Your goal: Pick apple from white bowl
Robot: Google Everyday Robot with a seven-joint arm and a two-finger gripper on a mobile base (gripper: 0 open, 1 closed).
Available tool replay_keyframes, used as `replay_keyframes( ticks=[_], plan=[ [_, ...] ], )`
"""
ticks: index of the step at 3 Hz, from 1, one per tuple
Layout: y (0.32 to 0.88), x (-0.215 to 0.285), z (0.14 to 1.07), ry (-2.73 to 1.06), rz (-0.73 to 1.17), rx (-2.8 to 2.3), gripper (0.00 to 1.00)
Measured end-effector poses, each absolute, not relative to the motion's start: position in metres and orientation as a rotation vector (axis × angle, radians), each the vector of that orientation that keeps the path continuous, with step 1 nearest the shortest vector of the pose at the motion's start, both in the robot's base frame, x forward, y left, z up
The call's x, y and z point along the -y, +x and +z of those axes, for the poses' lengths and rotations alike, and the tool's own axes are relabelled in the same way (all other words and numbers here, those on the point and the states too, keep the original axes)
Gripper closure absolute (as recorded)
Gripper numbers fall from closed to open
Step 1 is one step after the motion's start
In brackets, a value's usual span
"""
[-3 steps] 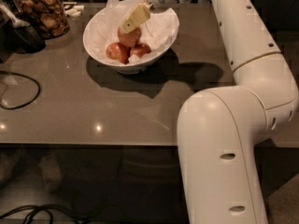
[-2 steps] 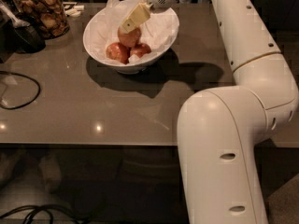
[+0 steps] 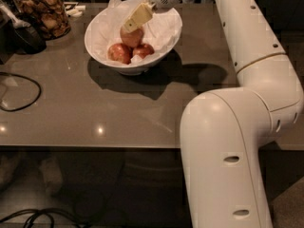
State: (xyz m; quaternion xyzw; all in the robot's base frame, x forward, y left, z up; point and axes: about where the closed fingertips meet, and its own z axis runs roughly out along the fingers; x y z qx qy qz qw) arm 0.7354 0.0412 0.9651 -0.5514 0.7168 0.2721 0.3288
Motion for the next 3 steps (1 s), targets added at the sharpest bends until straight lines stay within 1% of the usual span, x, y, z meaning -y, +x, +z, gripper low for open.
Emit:
replay_keyframes(
  ticks=[1, 2, 3],
  plan=[
    [0.7354, -0.0412, 0.9651, -1.443, 0.712, -1.876, 0.14],
    [0.7354, -0.0413, 0.9651, -1.443, 0.712, -1.876, 0.00],
    [0.7354, -0.0413, 0.9651, -1.443, 0.712, -1.876, 0.00]
  ],
)
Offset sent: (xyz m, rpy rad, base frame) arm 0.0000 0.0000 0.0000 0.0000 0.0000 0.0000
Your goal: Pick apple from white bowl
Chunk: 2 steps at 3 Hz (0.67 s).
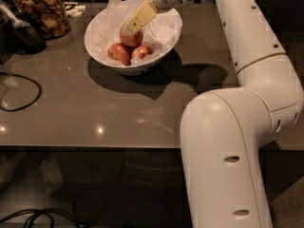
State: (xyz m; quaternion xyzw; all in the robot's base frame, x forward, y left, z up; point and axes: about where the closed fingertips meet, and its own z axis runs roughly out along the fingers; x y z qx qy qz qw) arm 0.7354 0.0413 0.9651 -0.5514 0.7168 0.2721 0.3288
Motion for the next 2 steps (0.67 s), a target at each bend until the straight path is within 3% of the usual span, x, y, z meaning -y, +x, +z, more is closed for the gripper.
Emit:
replay_keyframes(
  ticks=[2],
  plan=[
    [0.7365, -0.0474, 0.9509, -1.473, 0.693, -1.928, 0.00]
  ],
)
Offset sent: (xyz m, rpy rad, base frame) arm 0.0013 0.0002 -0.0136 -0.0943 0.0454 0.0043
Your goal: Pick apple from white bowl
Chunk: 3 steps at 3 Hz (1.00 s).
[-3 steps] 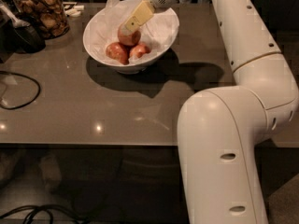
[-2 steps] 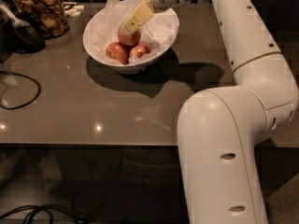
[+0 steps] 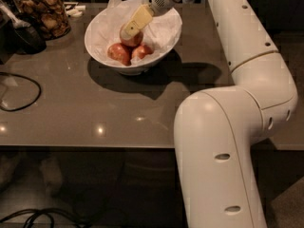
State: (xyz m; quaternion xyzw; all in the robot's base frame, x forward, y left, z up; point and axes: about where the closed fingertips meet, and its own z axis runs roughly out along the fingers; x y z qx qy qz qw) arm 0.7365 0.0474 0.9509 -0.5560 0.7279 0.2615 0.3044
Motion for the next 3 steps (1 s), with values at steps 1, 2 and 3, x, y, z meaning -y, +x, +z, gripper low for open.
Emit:
replay_keyframes(
  ticks=[1, 2, 3],
  plan=[
    [0.7388, -0.0492, 0.9437, -1.486, 0.678, -1.948, 0.00],
    [0.7405, -0.0489, 0.9366, -1.495, 0.682, -1.955, 0.09],
    [0.7405, -0.0489, 0.9362, -1.495, 0.682, -1.955, 0.11]
  ],
)
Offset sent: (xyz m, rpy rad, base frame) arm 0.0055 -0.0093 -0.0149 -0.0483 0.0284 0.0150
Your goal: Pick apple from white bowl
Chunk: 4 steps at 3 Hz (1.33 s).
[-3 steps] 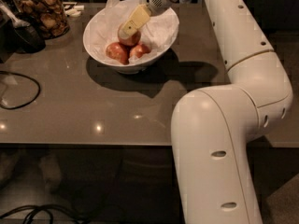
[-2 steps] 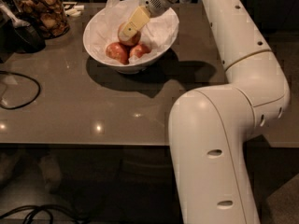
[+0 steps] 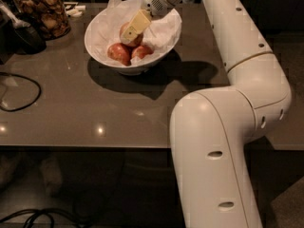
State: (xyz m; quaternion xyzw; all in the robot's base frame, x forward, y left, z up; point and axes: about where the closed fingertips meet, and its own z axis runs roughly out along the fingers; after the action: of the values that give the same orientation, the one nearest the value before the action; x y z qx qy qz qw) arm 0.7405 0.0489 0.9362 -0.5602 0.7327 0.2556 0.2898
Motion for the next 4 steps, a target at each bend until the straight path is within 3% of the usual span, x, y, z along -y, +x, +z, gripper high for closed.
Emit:
replay_keyframes(
  ticks=[2, 4],
  plan=[
    [0.743, -0.046, 0.921, -1.480, 0.727, -1.972, 0.07],
    [0.744, -0.046, 0.918, -1.475, 0.739, -1.975, 0.48]
  ],
)
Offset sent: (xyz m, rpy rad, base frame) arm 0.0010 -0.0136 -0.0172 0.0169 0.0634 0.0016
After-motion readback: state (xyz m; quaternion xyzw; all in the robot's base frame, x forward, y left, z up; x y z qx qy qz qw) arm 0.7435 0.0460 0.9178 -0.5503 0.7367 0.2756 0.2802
